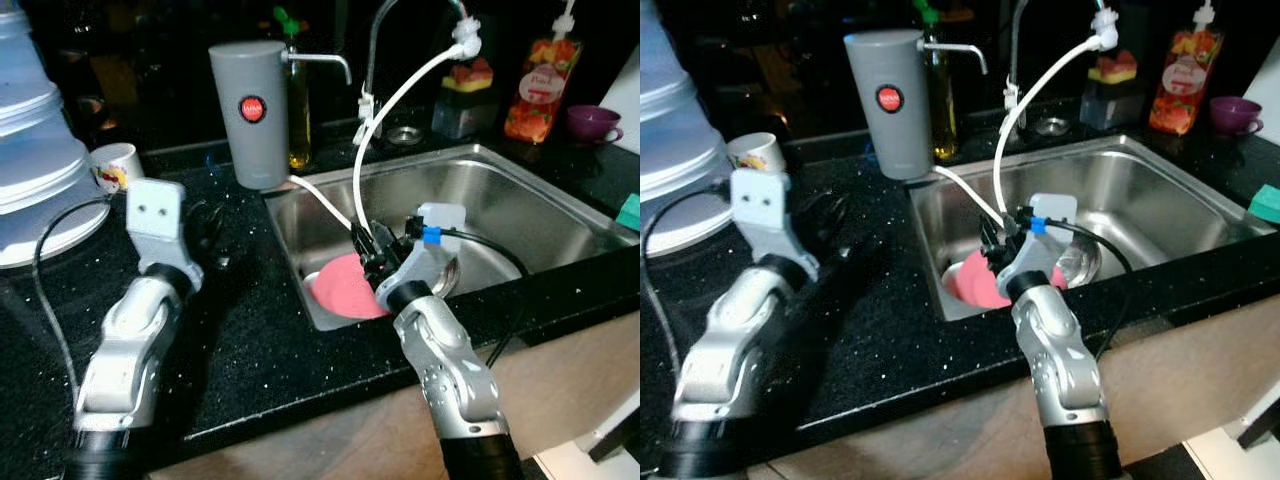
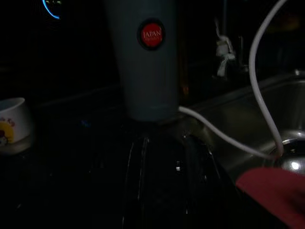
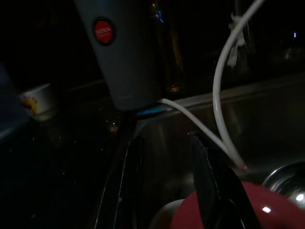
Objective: Kitchen organization
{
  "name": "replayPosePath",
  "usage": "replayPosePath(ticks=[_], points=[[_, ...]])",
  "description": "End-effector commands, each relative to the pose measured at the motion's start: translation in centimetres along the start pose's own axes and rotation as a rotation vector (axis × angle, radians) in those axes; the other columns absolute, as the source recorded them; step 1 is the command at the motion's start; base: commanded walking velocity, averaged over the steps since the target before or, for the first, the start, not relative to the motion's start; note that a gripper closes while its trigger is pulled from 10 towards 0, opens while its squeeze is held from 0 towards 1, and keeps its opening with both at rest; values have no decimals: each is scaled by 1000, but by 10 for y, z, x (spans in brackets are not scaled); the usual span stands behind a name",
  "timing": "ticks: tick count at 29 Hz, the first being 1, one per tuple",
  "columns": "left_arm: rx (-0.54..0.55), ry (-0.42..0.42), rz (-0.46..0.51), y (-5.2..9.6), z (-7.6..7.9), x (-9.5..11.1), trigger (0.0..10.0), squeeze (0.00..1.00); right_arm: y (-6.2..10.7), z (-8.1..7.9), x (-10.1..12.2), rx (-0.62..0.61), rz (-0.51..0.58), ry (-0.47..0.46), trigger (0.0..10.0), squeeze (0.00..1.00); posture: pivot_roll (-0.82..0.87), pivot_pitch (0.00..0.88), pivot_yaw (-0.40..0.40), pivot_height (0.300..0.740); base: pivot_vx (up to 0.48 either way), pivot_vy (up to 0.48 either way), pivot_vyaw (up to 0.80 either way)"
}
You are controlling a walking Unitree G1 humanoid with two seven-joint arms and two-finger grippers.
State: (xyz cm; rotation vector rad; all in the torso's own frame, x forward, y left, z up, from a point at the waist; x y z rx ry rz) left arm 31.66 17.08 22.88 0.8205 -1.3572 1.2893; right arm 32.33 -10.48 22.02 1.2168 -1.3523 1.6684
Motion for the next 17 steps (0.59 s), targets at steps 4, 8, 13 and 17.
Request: replayPosePath(ticks=[4,8,13,17], points=[[49,-4,-40,9,-8,0,10000,0,0,-11,2,67,-6,54,10000,0,13,69,78,740,0,0,0],[80,-16,-43,14,-11,0,10000,0,-1,-11,2,87,-13,76,10000,0,26,82,6,740,0,0,0],[100,-11,-45,19,-8,1,10000,0,-4,-11,0,104,-20,84,10000,0,30,84,-17,740,0,0,0],[88,5,-43,18,0,1,10000,0,-8,-10,1,115,-20,73,10000,0,25,81,-17,740,0,0,0]])
Point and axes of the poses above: a point about 5 cm out from each wrist's last joint towards the gripper, its own y axis pointing back from the gripper into the wrist, its own x axis along the axis of the wrist's last joint, z = x × y, the point moved 1 cm from there along -y, pointing out of the wrist towards the gripper, and after that the axes turned 11 degrees about y, right-handed, at the moved point
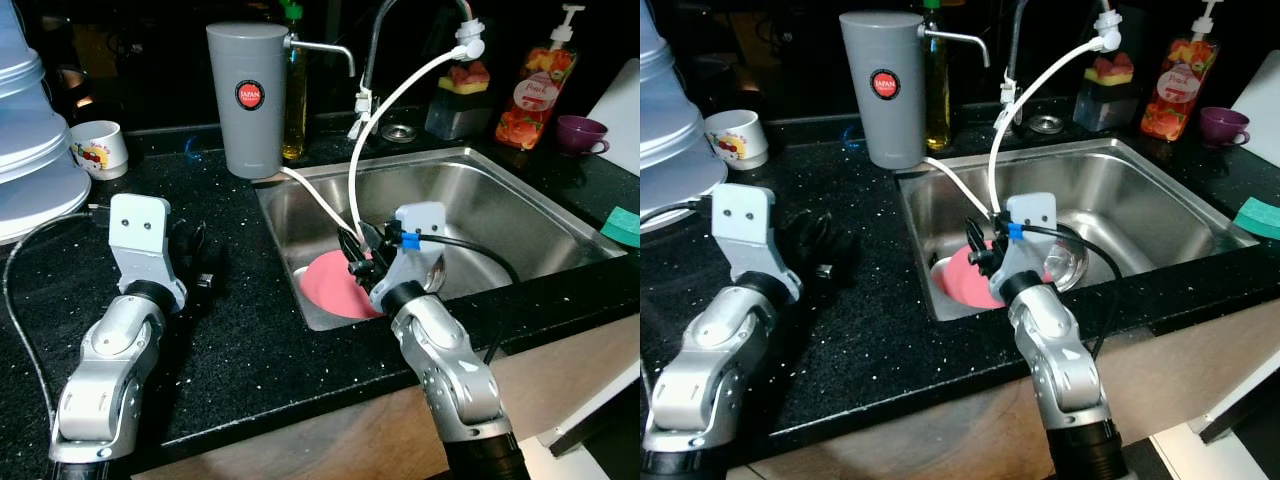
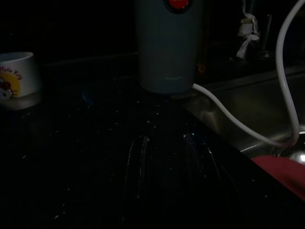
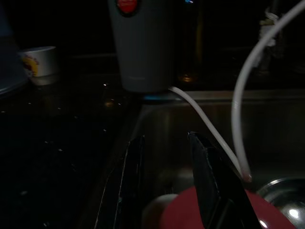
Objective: Kitchen organization
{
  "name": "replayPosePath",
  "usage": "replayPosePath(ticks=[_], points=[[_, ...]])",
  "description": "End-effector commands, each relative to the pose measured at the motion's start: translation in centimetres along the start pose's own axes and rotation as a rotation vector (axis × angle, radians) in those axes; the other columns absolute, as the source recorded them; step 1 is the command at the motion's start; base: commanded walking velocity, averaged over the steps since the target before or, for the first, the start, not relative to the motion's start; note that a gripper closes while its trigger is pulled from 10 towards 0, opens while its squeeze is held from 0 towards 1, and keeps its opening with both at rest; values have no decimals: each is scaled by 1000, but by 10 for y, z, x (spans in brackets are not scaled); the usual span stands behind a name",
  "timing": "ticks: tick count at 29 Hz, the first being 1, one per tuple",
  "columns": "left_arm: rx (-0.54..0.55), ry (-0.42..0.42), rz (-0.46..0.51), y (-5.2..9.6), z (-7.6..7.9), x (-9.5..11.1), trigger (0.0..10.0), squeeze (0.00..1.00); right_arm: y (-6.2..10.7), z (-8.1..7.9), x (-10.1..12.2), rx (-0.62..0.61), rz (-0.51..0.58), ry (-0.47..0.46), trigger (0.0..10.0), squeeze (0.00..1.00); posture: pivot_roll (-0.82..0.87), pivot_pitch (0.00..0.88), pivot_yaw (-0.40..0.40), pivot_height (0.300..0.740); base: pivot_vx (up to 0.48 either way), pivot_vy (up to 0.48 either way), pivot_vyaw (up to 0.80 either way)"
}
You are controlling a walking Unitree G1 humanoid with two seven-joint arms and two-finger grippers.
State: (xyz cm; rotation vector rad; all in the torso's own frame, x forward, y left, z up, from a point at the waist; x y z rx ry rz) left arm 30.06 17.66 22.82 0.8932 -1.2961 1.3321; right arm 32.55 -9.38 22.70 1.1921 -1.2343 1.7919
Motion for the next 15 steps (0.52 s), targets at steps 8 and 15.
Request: replayPosePath(ticks=[8,15], points=[[-53,-30,-36,-6,15,-4,10000,0,0,11,-7,-53,-49,-109,10000,0,20,74,7,740,0,0,0],[-58,-8,-39,-10,18,-2,10000,0,1,12,-9,-75,-55,-141,10000,0,19,71,18,740,0,0,0]])
Point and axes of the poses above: a point about 5 cm out from each wrist's last joint towards the gripper, its own y axis pointing back from the gripper into the wrist, its own x axis along the axis of the wrist's last joint, z = x × y, the point moved 1 cm from there along -y, pointing out of the wrist towards the gripper, and after that the axes turned 11 degrees about y, right-handed, at the moved point
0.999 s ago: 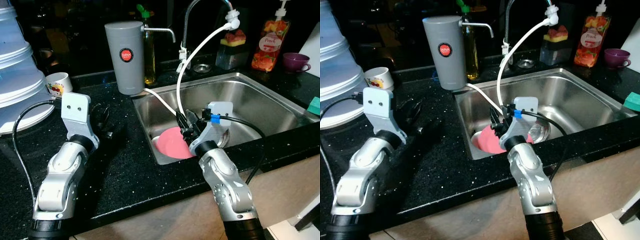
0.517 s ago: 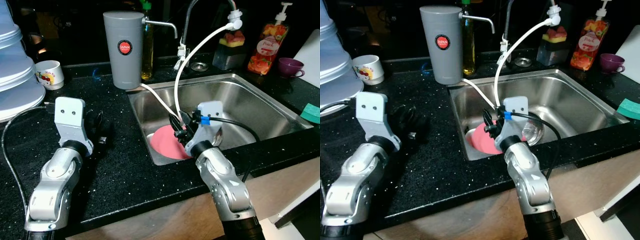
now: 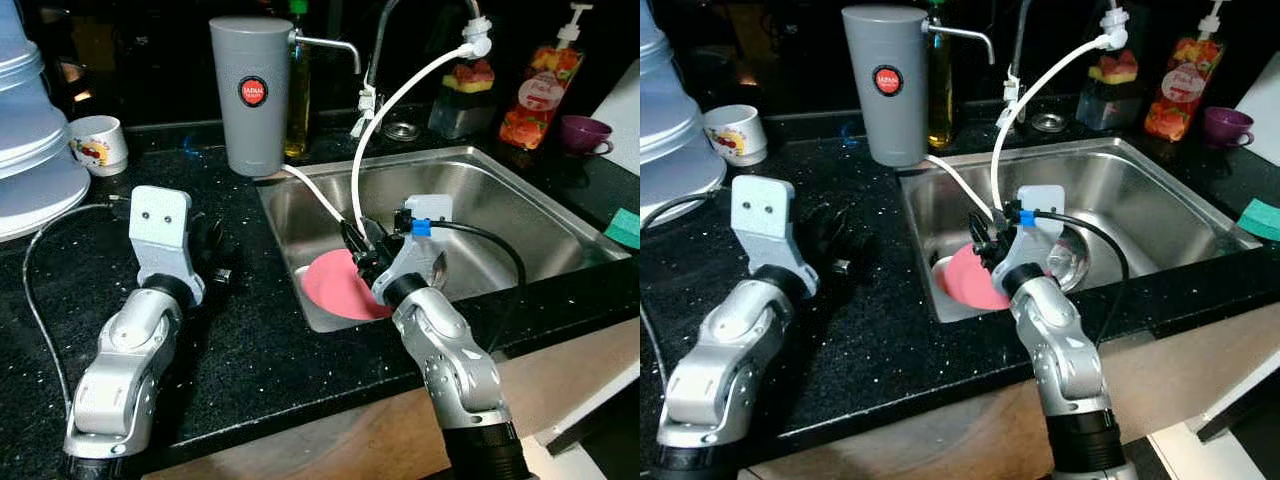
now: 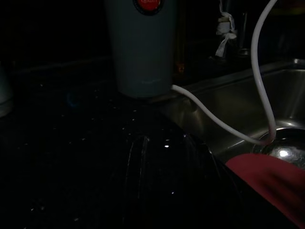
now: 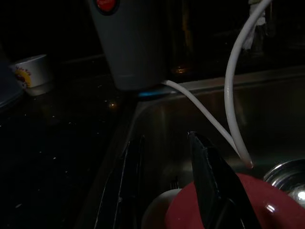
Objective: Kitchen organization
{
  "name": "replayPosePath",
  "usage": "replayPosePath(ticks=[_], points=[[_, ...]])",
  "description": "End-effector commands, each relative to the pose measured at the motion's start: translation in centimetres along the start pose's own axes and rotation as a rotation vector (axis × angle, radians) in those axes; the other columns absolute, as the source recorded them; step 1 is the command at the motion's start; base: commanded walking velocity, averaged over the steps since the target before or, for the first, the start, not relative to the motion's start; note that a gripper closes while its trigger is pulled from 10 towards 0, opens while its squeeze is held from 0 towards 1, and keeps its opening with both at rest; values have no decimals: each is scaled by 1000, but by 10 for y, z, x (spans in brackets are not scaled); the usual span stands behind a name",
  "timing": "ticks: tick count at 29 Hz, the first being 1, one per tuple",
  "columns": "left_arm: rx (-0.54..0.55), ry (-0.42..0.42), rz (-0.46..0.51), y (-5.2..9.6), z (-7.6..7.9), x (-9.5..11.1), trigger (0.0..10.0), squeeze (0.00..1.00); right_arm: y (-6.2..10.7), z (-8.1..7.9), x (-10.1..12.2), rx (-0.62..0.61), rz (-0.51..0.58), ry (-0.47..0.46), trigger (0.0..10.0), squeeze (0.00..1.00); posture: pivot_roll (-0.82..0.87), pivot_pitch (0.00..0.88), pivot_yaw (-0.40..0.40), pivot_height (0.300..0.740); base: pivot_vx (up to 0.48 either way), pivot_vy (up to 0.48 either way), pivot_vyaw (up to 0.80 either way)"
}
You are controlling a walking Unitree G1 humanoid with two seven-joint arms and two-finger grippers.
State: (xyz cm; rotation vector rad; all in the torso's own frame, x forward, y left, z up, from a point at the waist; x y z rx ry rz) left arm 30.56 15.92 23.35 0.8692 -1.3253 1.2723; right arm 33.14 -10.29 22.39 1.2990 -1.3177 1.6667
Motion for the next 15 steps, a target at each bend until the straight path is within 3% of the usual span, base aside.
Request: replayPosePath(ticks=[1,6,15], points=[[2,19,-20,-3,1,-3,10000,0,2,2,-4,-20,-23,-28,10000,0,19,71,18,740,0,0,0],[31,124,-15,-4,2,-3,10000,0,2,0,-5,-11,-46,-71,10000,0,20,71,19,740,0,0,0],[21,121,-3,-6,7,0,10000,0,0,0,-5,4,-54,-107,10000,0,27,72,20,740,0,0,0]])
Point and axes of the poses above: a point about 5 cm out from each wrist's last joint towards the gripper, its own y axis pointing back from the gripper into the wrist, its own x axis along the axis of the wrist's last joint, z = x × y, the point moved 1 cm from there along -y, pointing out of the wrist towards the gripper, and after that the axes turned 11 degrees about y, right-handed, at the moved point
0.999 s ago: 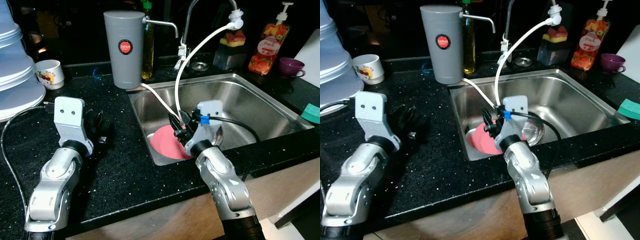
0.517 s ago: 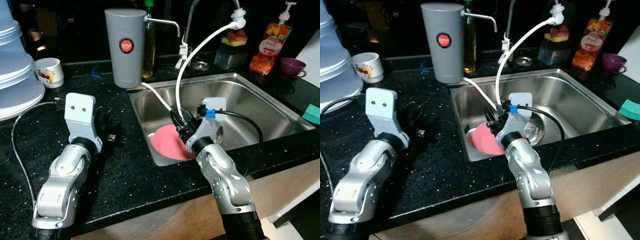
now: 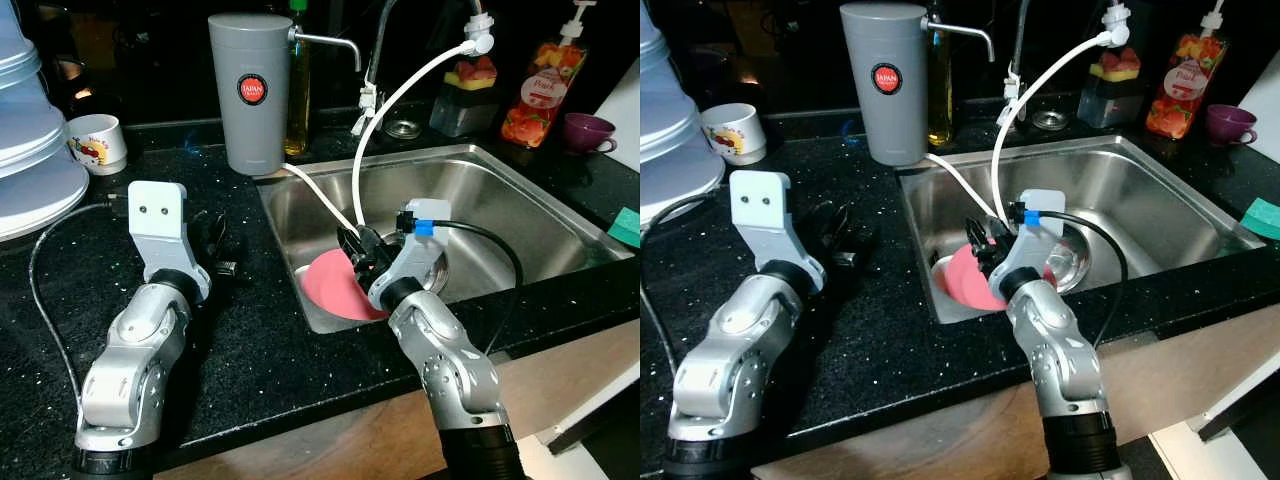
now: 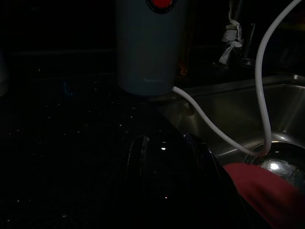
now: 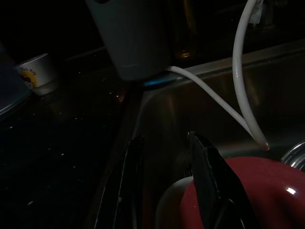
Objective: Kitchen organization
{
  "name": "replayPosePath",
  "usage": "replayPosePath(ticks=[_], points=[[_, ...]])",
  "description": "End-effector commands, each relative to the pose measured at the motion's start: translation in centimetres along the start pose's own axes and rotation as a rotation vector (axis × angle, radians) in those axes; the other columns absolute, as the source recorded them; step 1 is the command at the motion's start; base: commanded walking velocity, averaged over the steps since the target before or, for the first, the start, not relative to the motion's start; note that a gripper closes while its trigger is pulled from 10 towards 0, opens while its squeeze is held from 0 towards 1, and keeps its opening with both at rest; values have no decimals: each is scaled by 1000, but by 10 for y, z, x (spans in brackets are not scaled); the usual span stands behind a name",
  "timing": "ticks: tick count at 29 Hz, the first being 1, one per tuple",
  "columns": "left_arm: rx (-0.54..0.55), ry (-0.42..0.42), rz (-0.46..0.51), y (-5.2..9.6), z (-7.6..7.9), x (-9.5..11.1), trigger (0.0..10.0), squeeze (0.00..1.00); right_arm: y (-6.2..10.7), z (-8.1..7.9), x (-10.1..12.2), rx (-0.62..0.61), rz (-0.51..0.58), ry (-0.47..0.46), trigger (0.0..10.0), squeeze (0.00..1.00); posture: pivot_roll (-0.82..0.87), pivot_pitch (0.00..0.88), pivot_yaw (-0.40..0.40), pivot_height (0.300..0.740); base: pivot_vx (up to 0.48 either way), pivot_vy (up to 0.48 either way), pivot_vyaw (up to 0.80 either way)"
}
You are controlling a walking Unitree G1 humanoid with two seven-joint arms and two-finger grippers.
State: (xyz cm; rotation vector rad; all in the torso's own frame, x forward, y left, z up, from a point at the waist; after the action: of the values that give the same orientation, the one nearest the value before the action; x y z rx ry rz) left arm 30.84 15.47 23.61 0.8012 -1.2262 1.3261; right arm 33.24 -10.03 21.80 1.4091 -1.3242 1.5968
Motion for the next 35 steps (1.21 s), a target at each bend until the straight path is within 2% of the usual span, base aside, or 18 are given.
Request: replayPosePath(ticks=[1,11,35], points=[[-5,10,-9,-2,3,-1,10000,0,-1,2,1,1,-6,-19,10000,0,27,72,20,740,0,0,0],[-11,26,-14,-2,6,-1,10000,0,0,3,1,4,-13,-27,10000,0,27,70,27,740,-78,0,0],[-6,25,-19,-1,-3,3,10000,0,0,1,3,12,-1,-6,10000,0,31,60,40,740,-345,0,0]])
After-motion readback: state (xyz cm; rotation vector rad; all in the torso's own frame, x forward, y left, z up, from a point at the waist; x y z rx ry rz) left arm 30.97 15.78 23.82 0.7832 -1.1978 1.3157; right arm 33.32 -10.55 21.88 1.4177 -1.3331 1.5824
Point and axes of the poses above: a point about 5 cm out from each wrist's last joint towards the gripper, its own y axis pointing back from the gripper into the wrist, its own x axis along the axis of the wrist's last joint, z = x × y, the point moved 1 cm from there along -y, pointing out of the wrist towards the gripper, and after that the axes turned 11 degrees about y, right-handed, at the moved point
